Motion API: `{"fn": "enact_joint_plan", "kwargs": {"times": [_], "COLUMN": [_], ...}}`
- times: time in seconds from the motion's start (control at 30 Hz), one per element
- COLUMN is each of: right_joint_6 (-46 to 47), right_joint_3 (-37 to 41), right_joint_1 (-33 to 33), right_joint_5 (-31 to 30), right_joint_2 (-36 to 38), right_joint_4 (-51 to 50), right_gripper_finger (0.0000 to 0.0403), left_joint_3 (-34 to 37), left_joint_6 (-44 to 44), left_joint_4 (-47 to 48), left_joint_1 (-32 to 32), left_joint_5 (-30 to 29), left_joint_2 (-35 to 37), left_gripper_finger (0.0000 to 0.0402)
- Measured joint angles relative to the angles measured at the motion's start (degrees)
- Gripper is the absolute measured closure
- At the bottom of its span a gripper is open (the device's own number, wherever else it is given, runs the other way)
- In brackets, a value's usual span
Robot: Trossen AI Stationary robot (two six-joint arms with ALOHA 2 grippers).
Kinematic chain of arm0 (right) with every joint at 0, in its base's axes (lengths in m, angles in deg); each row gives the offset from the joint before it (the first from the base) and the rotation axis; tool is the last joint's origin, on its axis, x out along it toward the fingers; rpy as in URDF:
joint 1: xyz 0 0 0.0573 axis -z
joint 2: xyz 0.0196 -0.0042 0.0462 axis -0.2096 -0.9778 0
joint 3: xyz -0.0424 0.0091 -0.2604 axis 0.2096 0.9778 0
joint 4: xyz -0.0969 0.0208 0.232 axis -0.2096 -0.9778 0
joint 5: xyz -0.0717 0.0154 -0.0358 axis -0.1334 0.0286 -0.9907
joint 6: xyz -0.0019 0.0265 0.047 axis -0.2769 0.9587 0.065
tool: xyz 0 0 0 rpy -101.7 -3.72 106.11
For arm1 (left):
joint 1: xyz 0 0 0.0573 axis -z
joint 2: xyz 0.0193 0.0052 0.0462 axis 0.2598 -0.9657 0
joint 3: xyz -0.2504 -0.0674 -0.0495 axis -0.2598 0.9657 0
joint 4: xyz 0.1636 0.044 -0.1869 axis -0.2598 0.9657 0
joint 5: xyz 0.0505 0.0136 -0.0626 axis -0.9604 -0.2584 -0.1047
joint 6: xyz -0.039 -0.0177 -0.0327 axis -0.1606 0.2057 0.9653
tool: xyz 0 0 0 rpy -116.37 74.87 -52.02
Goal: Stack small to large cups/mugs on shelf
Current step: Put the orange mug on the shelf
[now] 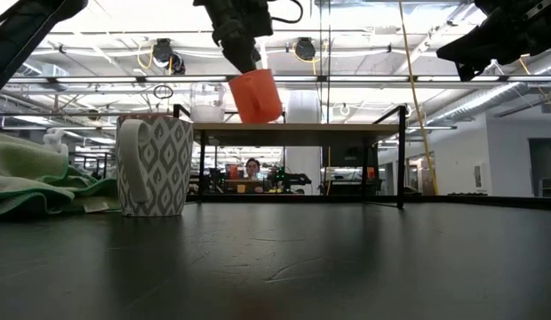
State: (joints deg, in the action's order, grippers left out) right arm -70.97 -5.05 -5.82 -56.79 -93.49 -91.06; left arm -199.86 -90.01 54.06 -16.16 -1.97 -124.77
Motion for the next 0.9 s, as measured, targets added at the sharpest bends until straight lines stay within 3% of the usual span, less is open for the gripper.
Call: {"fn": "enact_joint_plan", "kwargs": {"times": [0.9], "right_joint_6": [0.04], "right_joint_3": [0.0], "right_joint_1": [0.0], "right_joint_5": [0.0], "right_joint_2": [0.0], "right_joint_4": [-0.02], "right_gripper_finger": [0.0403], "left_joint_3": [-3.34], "left_joint_6": [0.48], "left_joint_4": [-0.95], "left_joint_1": [0.63], "left_joint_5": [-6.09], "left_joint_2": [-4.09], "left_gripper_finger": [0.0401]}}
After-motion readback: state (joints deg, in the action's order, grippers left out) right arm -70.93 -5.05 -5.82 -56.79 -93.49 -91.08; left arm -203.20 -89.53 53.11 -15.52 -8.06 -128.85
